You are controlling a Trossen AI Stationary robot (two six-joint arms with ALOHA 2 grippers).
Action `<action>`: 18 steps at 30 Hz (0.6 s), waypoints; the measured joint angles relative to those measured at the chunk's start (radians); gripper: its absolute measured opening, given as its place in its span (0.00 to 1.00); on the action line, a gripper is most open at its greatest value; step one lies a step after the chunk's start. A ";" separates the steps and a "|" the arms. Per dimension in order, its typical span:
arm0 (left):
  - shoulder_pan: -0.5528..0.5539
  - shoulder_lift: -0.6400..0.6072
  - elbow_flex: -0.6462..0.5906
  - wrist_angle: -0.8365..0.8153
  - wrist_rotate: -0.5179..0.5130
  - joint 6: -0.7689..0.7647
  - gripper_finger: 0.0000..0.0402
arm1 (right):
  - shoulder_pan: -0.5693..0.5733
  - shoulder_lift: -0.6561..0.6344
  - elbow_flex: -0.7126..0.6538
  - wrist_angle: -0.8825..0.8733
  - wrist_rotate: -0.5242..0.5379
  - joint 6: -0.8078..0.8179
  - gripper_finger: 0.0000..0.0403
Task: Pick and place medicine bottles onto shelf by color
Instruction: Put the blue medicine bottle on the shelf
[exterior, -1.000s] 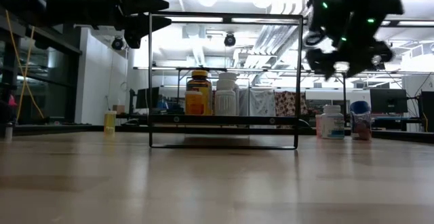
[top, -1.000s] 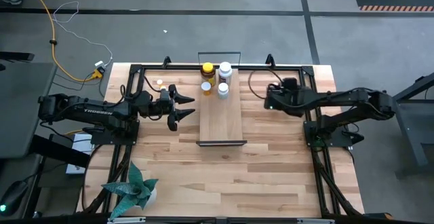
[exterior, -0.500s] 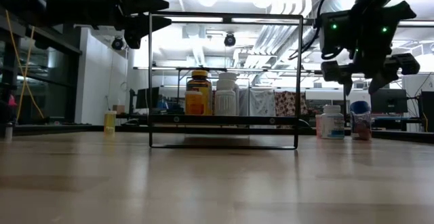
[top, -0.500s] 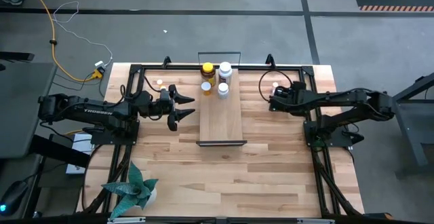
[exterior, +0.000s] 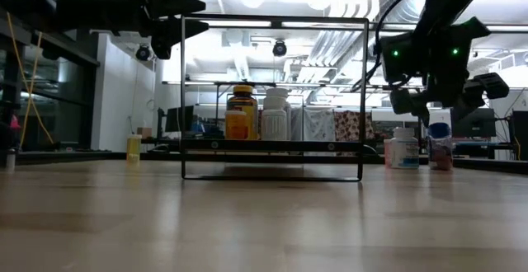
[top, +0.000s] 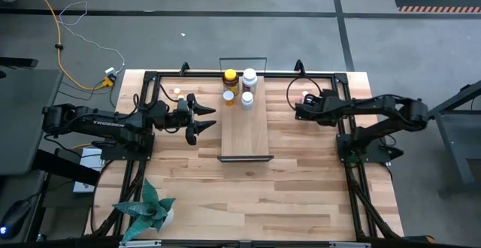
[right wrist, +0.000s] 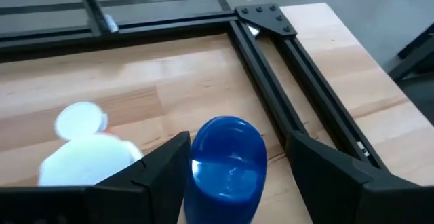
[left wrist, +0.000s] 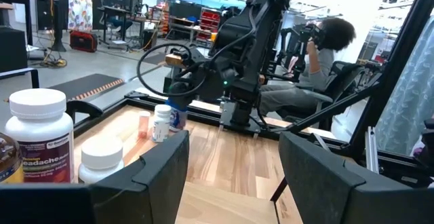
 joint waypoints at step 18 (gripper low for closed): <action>0.000 0.000 0.000 0.000 0.000 -0.016 0.54 | -0.057 0.112 0.000 0.026 -0.075 -0.008 0.59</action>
